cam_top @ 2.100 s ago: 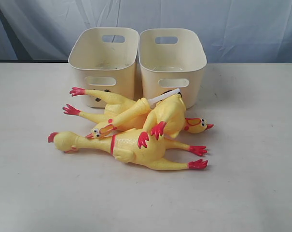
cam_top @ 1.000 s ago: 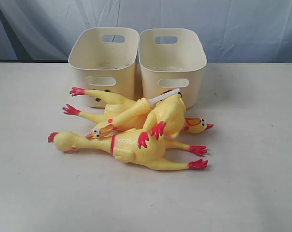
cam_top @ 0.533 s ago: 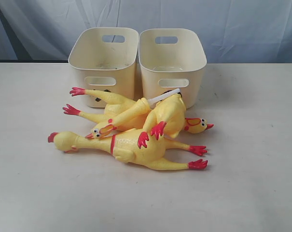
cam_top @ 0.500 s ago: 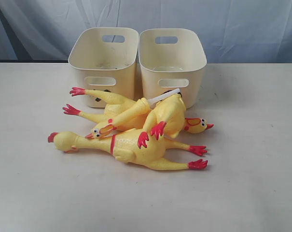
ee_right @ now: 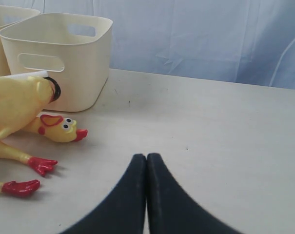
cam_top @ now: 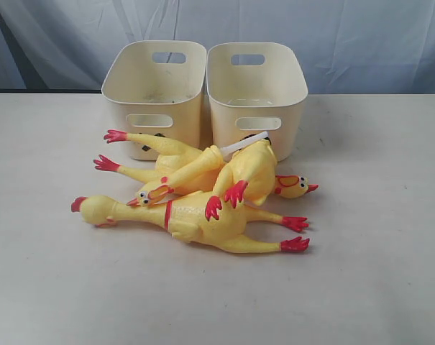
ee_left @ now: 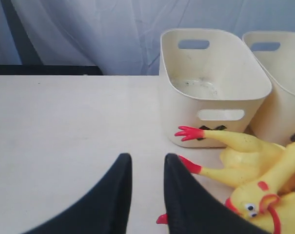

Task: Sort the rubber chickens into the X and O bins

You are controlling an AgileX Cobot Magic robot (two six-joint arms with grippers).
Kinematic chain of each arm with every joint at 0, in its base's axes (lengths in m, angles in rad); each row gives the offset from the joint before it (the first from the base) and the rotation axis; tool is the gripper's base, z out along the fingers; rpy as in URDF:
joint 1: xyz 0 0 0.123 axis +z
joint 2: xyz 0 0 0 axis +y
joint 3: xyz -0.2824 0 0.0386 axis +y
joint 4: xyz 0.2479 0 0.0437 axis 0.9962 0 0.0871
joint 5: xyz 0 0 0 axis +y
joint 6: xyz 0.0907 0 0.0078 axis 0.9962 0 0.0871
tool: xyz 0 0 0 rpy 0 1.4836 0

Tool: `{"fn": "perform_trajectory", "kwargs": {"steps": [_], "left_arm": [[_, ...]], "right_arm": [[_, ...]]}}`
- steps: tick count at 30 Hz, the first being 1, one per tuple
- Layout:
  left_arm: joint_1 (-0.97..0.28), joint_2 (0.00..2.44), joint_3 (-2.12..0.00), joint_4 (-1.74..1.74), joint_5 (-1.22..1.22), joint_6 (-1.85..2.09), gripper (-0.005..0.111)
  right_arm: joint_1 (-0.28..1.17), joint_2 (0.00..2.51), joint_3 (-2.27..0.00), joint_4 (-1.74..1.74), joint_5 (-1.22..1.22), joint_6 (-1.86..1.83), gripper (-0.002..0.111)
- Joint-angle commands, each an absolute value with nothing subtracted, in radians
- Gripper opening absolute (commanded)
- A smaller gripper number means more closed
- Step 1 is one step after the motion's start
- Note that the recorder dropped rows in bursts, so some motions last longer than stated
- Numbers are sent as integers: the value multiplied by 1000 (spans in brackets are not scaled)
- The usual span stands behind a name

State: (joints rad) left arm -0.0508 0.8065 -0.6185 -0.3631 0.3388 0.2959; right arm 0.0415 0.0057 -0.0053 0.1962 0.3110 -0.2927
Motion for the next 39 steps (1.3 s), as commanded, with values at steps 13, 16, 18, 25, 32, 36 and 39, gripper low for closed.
{"fn": "perform_trajectory", "kwargs": {"steps": [13,16,18,25,32,36,39], "left_arm": [[-53,1069,-747,-1149,662,1082,23],[-53,1069,-747,-1171,639,1082,23],[-53,1069,-747,-1206,604,1077,23],[-53,1071,-747,-1245,538,1082,23],[-53,1105,-760,-1148,502,1157,23],[-53,1180,-790,-1088,548,1165,21],[-70,1247,-821,-1031,567,1167,18]], "right_arm": [[37,0,0,200,304,-291,-1],[37,0,0,200,304,-291,-1],[37,0,0,200,304,-291,-1],[37,0,0,200,304,-291,-1],[37,0,0,200,304,-291,-1],[37,0,0,200,304,-291,-1],[37,0,0,200,304,-291,-1]]}}
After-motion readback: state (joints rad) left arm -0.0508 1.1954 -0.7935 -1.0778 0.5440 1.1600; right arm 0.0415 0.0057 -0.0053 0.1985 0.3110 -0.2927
